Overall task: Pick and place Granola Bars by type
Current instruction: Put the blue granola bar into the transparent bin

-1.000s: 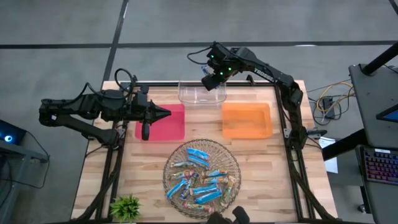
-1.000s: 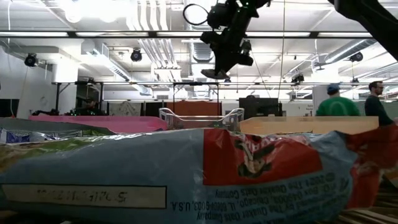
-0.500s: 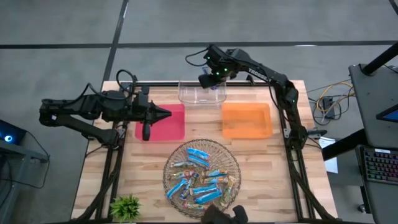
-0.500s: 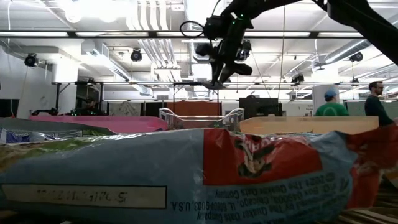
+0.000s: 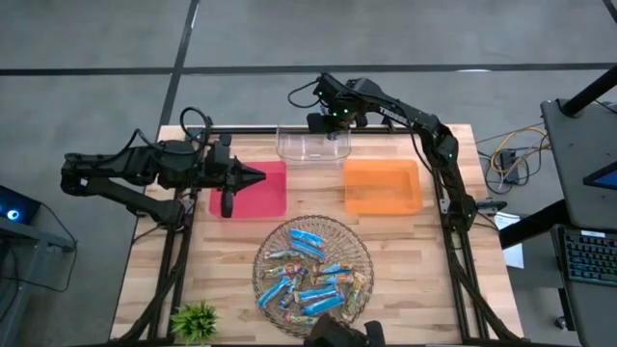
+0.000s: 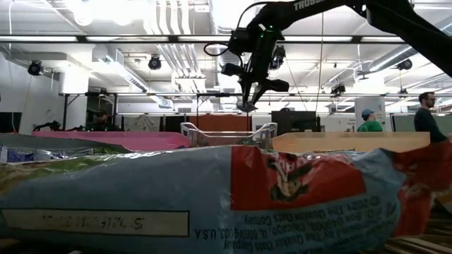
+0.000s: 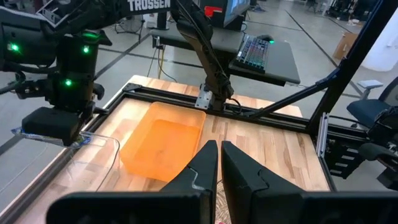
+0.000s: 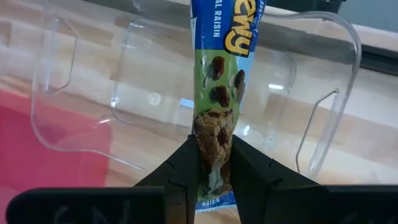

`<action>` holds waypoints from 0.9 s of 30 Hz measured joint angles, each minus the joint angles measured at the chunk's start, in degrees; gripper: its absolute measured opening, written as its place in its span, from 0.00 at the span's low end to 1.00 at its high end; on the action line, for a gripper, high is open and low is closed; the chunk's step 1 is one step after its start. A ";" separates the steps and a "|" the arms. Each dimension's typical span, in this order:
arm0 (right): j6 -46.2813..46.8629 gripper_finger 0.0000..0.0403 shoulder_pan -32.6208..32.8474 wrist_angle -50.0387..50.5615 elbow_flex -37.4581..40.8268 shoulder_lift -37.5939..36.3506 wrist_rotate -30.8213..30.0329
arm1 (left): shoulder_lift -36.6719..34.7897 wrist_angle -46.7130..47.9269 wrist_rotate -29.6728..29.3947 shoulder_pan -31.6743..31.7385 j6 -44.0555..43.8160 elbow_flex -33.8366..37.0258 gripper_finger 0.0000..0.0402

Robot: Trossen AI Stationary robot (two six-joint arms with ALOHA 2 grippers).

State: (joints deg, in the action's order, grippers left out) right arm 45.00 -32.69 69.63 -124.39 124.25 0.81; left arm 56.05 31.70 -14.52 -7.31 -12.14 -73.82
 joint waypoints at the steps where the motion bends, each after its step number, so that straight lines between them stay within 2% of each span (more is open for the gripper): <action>1: 0.60 0.17 0.00 0.03 0.20 0.00 -0.29 | 0.00 0.00 0.01 0.00 0.00 0.00 0.01; 15: 6.93 0.17 -0.20 -0.03 5.53 0.00 -1.01 | -0.02 0.02 0.02 0.00 -0.37 0.04 0.01; 27: 7.69 0.17 -0.20 -0.15 7.47 0.00 -1.01 | -0.02 0.07 0.01 0.00 -0.35 0.04 0.01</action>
State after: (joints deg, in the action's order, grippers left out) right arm 52.69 -32.88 69.47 -116.92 124.25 -0.20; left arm 56.03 31.77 -14.51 -7.31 -12.49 -73.78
